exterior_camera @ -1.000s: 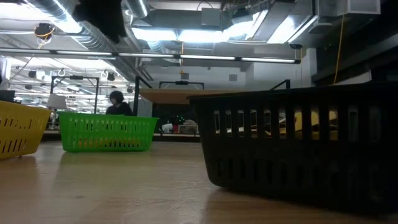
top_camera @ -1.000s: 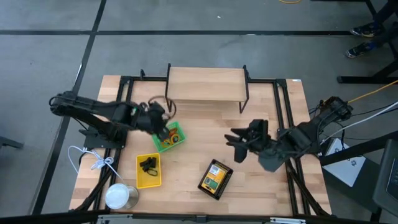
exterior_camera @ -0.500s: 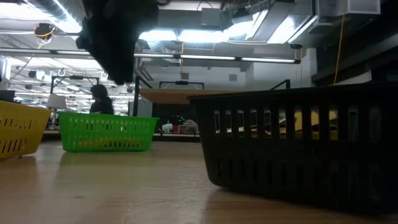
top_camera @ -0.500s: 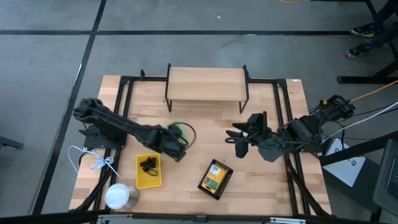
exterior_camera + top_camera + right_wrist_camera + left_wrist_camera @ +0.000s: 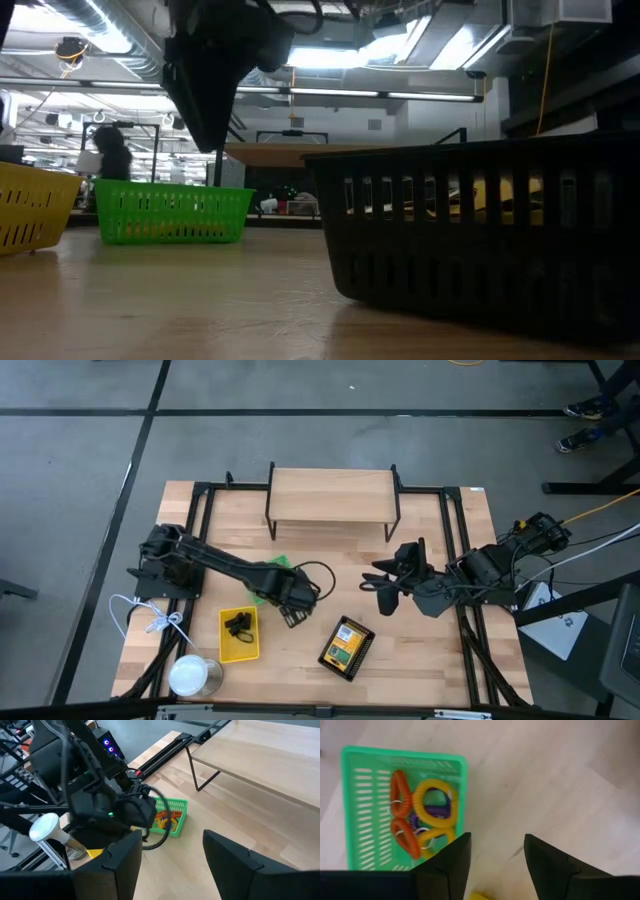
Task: Pick & Place Office Desk Supplies
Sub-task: Put the green basket on the shelf
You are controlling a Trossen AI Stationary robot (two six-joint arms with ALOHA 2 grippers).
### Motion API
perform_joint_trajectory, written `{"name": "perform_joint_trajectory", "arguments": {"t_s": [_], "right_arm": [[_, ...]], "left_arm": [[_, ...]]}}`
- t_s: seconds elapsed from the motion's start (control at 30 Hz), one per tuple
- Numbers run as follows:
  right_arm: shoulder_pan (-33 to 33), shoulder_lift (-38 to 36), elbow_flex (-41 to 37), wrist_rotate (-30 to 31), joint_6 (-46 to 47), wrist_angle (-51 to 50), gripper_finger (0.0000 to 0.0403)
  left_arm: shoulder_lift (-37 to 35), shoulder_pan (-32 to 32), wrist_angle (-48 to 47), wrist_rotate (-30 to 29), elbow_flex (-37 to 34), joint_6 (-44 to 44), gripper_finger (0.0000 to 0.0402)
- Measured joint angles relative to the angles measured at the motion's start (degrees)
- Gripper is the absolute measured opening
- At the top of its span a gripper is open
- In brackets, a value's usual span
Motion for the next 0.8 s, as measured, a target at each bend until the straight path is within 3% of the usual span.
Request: {"name": "perform_joint_trajectory", "arguments": {"t_s": [0.3, 0.53, 0.8], "right_arm": [[-0.1, 0.0, 0.0, -0.6, 2.7, 0.0, 0.0212], [-0.1, 0.0, 0.0, -0.6, 5.0, 0.0, 0.0212], [-0.1, 0.0, 0.0, 1.6, 5.5, 0.0, 0.0212]], "left_arm": [[-0.2, 4.8, -1.6, 5.9, -1.6, 4.9, 0.0205], [-0.2, 5.0, -3.3, 4.7, -1.9, 9.1, 0.0202], [-0.2, 5.7, -2.4, 8.2, -7.3, 10.2, 0.0185]]}}
